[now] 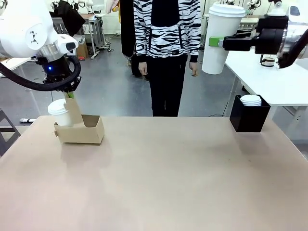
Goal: Pour a drink into a cup and package it in a carrier.
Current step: Position the Cup Carrier in the center of the table.
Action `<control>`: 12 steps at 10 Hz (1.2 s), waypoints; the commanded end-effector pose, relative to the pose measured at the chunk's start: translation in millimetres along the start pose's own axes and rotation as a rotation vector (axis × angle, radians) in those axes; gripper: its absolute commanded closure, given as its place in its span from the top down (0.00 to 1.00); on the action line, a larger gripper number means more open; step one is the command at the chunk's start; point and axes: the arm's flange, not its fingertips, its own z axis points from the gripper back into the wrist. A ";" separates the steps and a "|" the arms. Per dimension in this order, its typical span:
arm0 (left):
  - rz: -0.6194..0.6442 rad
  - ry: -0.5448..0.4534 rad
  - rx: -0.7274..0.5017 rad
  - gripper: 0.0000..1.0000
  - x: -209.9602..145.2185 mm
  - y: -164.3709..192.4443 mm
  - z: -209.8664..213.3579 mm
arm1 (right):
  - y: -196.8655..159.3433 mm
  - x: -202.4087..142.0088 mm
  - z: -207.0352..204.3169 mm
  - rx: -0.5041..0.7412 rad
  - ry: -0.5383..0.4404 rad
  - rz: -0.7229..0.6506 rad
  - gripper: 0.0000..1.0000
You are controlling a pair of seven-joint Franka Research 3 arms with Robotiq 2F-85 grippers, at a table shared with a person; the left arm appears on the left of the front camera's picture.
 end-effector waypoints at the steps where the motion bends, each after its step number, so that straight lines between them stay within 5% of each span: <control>1: 0.044 -0.016 -0.012 0.02 -16.6 -17.6 45.5 | 0.0 2.0 -2.3 -0.006 -0.006 0.015 0.76; 6: 0.000 -0.068 0.020 0.02 -83.4 -159.0 134.1 | 0.0 2.0 -2.3 -0.006 -0.006 0.015 0.76; 12: 0.025 0.020 0.012 0.02 -127.7 -276.9 86.9 | 0.0 2.0 -2.3 -0.006 -0.006 0.015 0.76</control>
